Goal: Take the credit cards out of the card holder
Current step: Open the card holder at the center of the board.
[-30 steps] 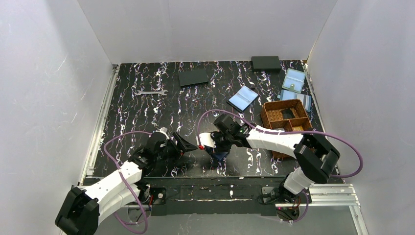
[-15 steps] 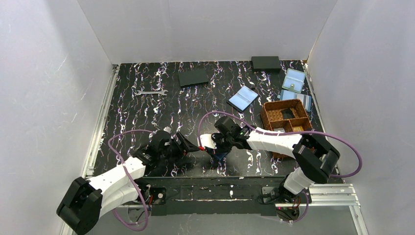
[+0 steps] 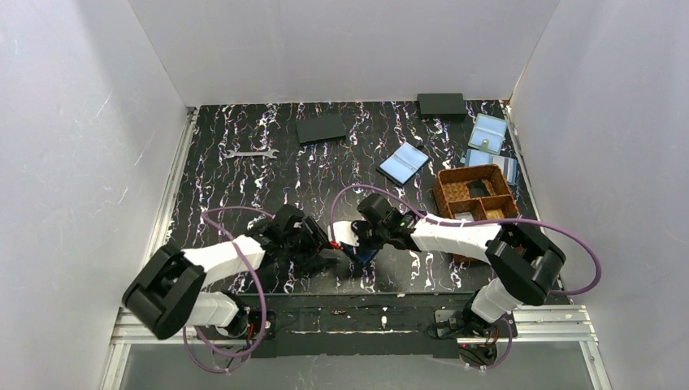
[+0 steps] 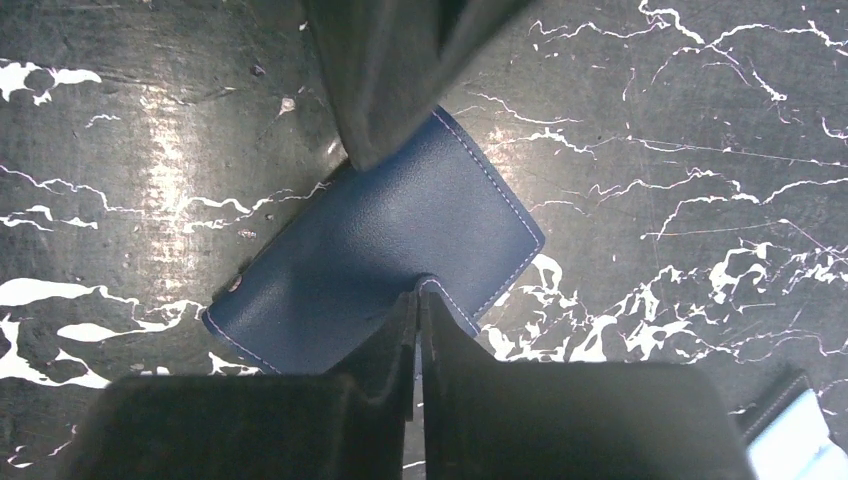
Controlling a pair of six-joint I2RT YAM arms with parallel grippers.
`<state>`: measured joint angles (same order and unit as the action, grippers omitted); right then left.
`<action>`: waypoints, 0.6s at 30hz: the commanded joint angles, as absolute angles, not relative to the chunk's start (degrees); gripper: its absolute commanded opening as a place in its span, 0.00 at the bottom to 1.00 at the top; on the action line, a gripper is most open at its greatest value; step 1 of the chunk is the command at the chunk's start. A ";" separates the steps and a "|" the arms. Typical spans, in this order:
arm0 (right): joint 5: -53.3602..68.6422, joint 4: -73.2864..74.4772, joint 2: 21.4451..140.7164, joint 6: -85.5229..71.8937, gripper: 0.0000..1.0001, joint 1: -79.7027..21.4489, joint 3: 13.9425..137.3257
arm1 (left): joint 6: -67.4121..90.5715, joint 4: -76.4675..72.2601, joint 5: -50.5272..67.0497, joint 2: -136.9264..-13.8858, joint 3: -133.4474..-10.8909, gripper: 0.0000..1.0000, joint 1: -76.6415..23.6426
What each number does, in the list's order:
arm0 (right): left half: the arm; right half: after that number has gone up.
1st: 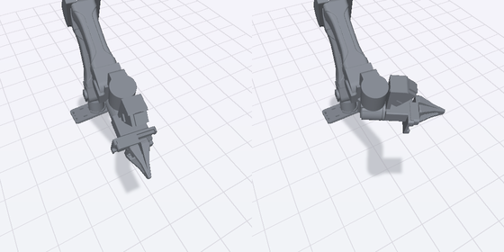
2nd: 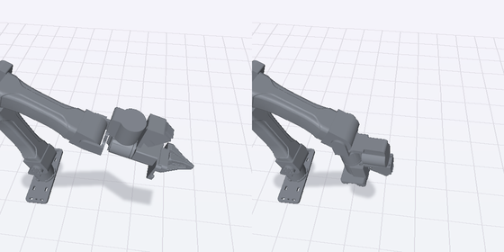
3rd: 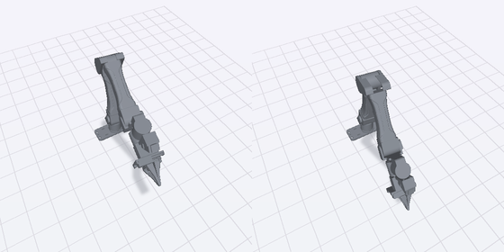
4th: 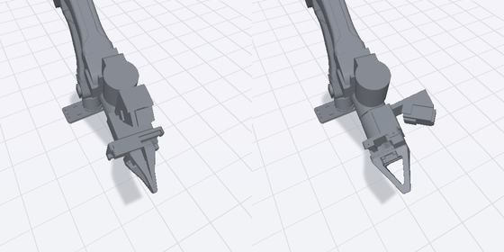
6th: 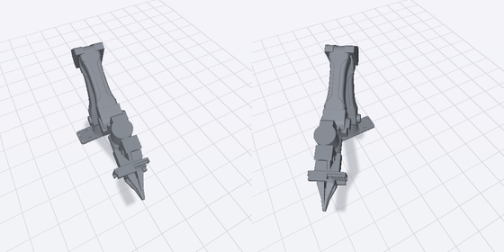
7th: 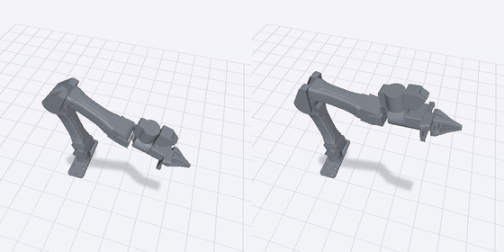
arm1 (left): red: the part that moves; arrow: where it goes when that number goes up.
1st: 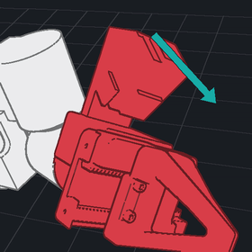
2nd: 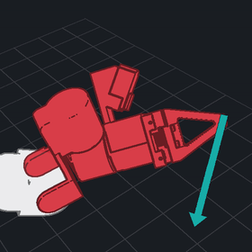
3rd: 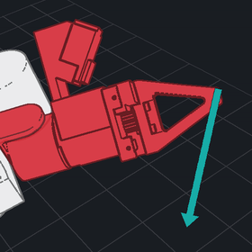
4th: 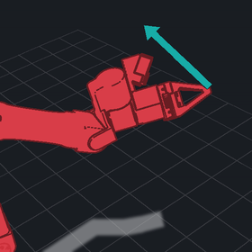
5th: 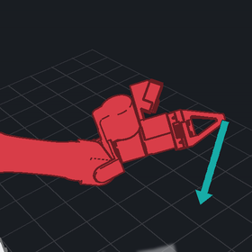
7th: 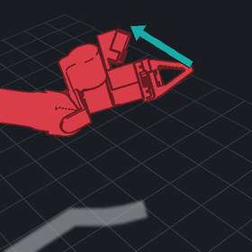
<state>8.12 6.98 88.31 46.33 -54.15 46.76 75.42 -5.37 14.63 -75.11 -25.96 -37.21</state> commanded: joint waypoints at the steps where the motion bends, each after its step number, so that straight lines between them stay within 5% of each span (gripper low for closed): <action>1: 12.24 7.71 86.92 42.02 0.04 -52.47 44.57 | 72.88 -5.27 16.79 -80.18 -31.40 0.57 -37.70; 8: 20.95 6.41 83.73 36.60 0.01 -47.10 44.14 | 73.80 -3.40 15.00 -85.61 -33.39 0.57 -37.92; 11: 23.82 5.57 82.84 34.31 0.01 -44.68 43.95 | 74.21 -0.58 12.79 -87.32 -34.35 0.48 -37.95; 18: 26.33 3.10 81.51 29.78 0.01 -41.73 43.13 | 71.63 2.88 11.73 -91.71 -37.35 0.45 -37.95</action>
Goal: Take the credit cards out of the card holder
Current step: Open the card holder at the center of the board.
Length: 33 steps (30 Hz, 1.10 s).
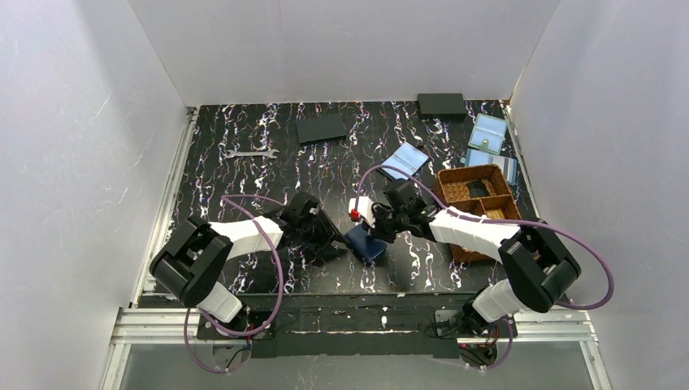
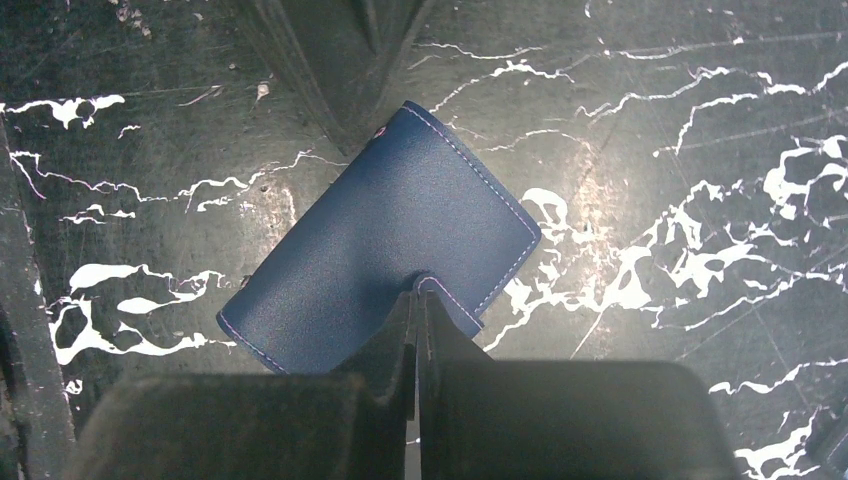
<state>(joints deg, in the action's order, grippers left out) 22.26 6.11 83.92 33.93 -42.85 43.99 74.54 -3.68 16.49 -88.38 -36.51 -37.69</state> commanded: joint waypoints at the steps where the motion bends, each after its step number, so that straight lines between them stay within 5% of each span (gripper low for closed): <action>1: 26.89 2.82 81.36 29.14 0.01 -41.36 43.01 | 71.18 3.39 11.22 -92.07 -37.63 0.45 -37.97; 27: 30.82 -5.43 83.31 17.03 0.01 -34.63 40.63 | 61.75 -13.29 16.29 -95.85 -32.14 0.45 -37.96; 33: 31.48 -3.92 84.11 19.08 0.01 -34.63 41.13 | 60.40 -18.11 16.02 -81.52 -27.01 0.60 -37.97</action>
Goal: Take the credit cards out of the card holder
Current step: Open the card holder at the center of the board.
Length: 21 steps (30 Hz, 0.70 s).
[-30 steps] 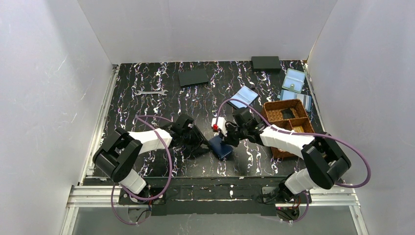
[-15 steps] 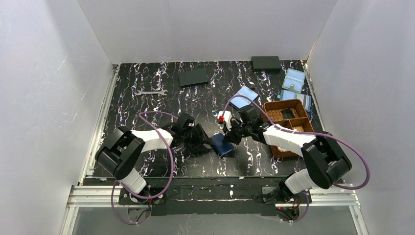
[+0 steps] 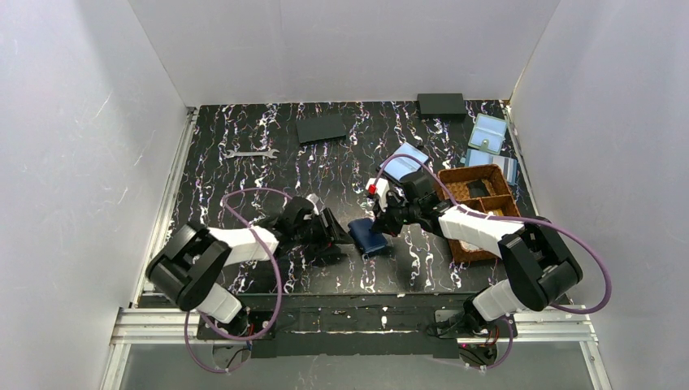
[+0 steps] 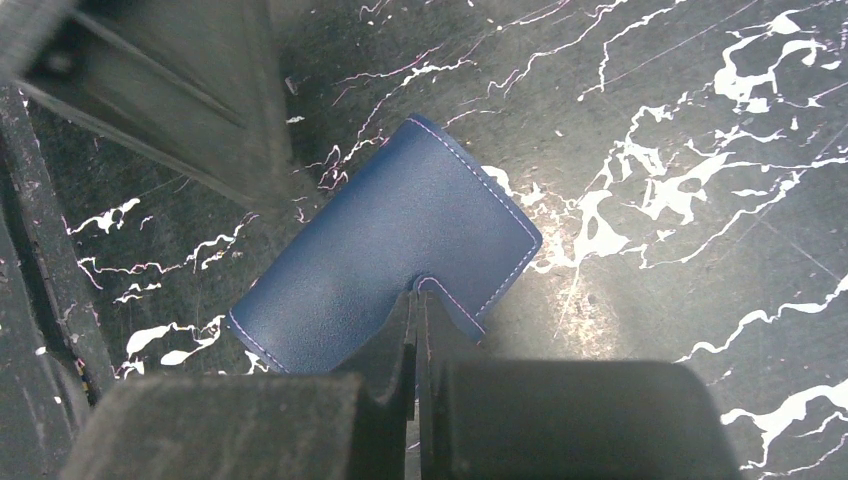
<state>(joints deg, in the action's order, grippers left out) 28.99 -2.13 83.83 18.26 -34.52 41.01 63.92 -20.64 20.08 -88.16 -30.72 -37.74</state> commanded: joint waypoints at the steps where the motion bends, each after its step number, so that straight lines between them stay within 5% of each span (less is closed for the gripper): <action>1: 31.64 -3.83 83.99 19.26 0.01 -34.63 41.10 | 59.97 -18.37 16.15 -79.49 -26.58 0.64 -37.95; 7: 34.10 -3.10 83.52 19.95 0.01 -34.63 41.15 | 62.38 -24.39 18.30 -75.06 -23.65 0.92 -37.97; 21: 38.79 -2.84 82.77 19.48 0.01 -33.46 41.57 | 70.78 -41.34 19.16 -86.74 -22.59 0.98 -39.10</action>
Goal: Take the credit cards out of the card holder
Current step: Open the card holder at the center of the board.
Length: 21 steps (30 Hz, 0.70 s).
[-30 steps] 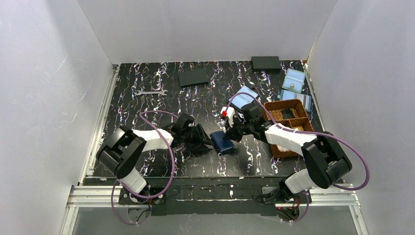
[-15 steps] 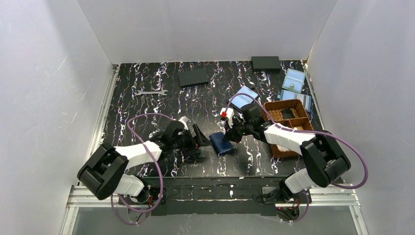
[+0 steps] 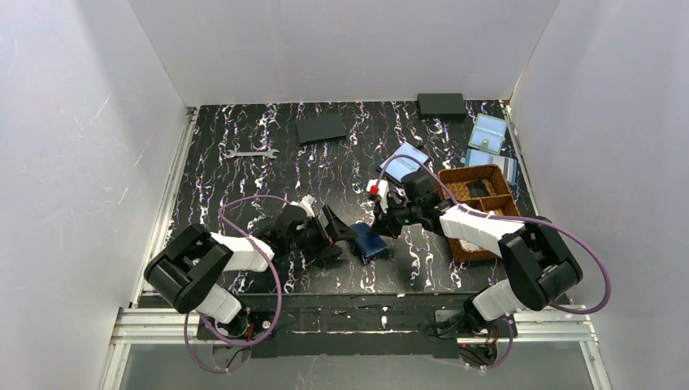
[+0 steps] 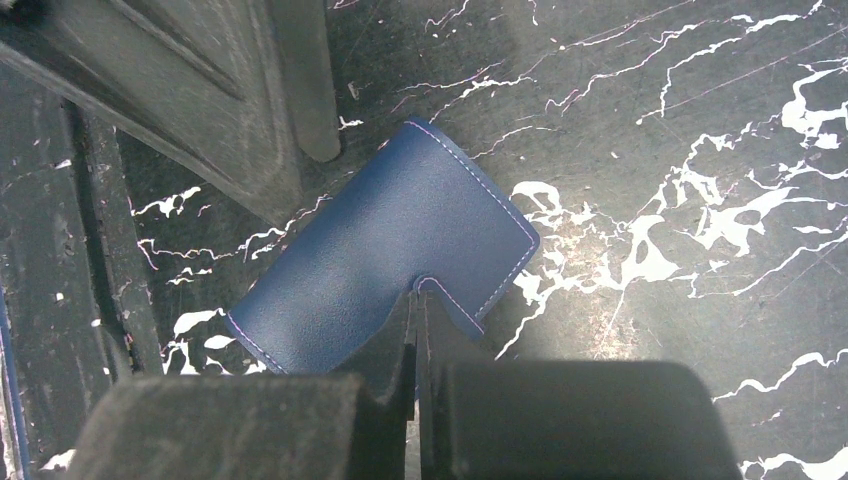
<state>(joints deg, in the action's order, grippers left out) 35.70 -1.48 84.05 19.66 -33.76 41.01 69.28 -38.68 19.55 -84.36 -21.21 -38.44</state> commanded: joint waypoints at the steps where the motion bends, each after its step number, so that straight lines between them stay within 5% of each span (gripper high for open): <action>1: 38.91 -2.84 82.88 19.41 0.01 -33.41 41.65 | 71.32 -41.50 18.90 -87.73 -22.92 0.96 -39.20; 11: 39.44 -3.09 82.88 18.59 0.01 -32.72 41.66 | 76.44 -45.67 17.24 -95.46 -25.29 0.55 -41.09; 16: 38.36 -3.32 82.78 17.76 0.01 -31.73 41.75 | 75.68 -46.14 15.79 -95.24 -23.81 0.04 -41.12; 21: 35.91 -3.75 82.15 16.36 0.01 -29.39 41.70 | 72.27 -46.36 15.37 -96.51 -22.48 0.00 -40.78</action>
